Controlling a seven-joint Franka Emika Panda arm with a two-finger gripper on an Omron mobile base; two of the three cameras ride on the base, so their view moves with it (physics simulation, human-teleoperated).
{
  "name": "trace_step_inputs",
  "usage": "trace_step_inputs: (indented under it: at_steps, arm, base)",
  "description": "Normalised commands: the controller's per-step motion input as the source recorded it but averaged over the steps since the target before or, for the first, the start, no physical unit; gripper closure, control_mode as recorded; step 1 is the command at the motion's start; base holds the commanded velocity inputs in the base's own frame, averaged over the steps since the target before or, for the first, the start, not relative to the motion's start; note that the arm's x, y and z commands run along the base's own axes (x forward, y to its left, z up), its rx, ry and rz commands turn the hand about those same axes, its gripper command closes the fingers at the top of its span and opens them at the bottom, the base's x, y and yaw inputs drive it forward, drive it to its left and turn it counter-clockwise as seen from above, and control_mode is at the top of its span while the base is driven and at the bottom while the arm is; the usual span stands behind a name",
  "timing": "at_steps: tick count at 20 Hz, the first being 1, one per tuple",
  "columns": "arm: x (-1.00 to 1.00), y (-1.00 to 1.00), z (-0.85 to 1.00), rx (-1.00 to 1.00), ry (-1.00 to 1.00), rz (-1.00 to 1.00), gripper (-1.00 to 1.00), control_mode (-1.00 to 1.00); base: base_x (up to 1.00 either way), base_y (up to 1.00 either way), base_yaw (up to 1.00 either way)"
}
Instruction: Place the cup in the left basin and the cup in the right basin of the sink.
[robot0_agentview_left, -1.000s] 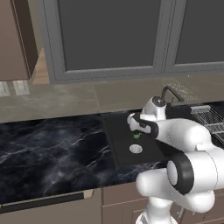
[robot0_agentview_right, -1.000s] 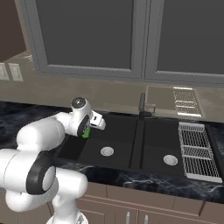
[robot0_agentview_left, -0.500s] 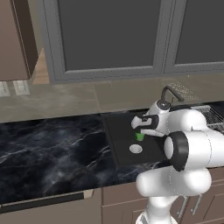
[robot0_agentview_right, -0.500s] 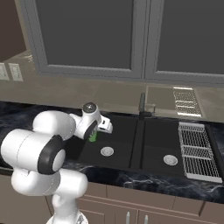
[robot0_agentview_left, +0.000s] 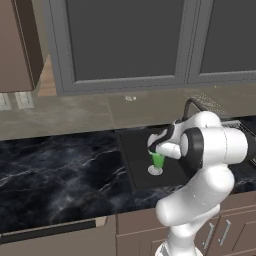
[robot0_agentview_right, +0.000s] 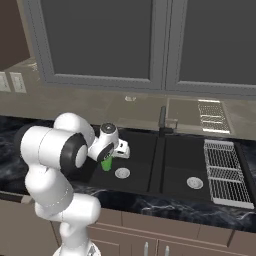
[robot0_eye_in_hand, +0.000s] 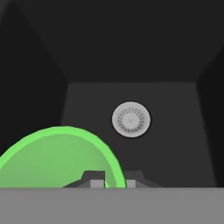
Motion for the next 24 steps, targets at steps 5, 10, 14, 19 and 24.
trace_step_inputs:
  at_steps: [5, 10, 14, 19, 24]
  arm:
    - [0.05, 0.0, -0.47, 0.0, 0.07, 0.07, 1.0, -1.0]
    - [0.01, 0.0, -0.34, 0.0, -0.01, 0.06, 1.0, -1.0]
    - [-0.01, 0.0, -0.28, -0.01, -0.09, 0.04, 1.0, -1.0]
    - [-0.05, 0.0, -0.25, 0.0, -0.11, 0.03, 1.0, -1.0]
    - [0.0, 0.01, -0.16, 0.0, -0.05, 0.01, 1.0, -1.0]
  base:
    - [0.0, 0.0, 0.0]
    - [0.0, 0.0, 0.0]
    - [0.0, 0.0, 0.0]
    - [0.0, 0.0, 0.0]
    - [0.0, 0.0, 0.0]
